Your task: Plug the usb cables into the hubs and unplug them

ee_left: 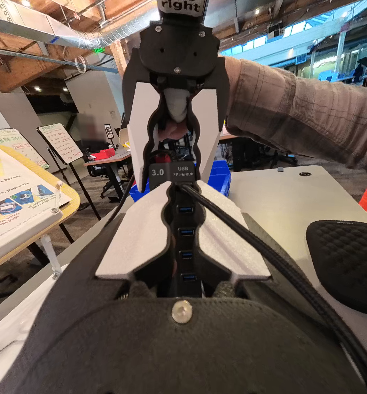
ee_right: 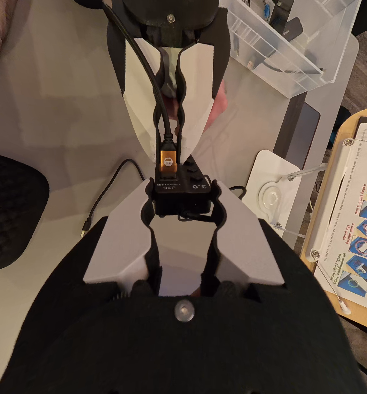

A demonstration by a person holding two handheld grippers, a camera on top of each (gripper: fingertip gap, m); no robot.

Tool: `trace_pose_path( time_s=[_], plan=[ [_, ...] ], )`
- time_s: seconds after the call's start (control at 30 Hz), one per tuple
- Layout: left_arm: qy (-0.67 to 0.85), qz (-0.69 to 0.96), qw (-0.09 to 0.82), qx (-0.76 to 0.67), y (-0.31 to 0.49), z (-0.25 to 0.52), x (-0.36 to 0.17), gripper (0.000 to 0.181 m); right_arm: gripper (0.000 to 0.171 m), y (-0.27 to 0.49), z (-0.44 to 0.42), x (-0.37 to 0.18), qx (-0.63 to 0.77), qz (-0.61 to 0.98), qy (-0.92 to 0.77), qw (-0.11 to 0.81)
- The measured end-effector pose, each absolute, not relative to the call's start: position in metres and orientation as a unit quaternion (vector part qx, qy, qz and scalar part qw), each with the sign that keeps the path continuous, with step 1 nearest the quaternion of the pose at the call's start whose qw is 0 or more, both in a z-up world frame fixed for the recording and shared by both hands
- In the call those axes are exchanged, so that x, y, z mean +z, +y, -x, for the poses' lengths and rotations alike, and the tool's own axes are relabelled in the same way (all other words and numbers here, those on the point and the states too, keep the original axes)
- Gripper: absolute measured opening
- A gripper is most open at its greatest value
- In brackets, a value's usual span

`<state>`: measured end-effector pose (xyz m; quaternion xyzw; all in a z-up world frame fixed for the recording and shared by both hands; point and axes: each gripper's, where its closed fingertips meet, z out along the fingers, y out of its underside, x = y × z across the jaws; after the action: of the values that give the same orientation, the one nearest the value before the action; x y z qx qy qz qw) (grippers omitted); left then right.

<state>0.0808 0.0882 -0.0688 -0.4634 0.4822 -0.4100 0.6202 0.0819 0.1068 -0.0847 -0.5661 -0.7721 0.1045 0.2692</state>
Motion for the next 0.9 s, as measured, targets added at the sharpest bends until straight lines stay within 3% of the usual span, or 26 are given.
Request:
trace_pose_path(
  time_s=[0.9],
  plan=[
    [0.435,0.433,0.626,-0.481,0.089,-0.076,-0.065,0.015,0.05,0.106,-0.074,-0.075,0.122,0.555,-0.768,0.296]
  ],
)
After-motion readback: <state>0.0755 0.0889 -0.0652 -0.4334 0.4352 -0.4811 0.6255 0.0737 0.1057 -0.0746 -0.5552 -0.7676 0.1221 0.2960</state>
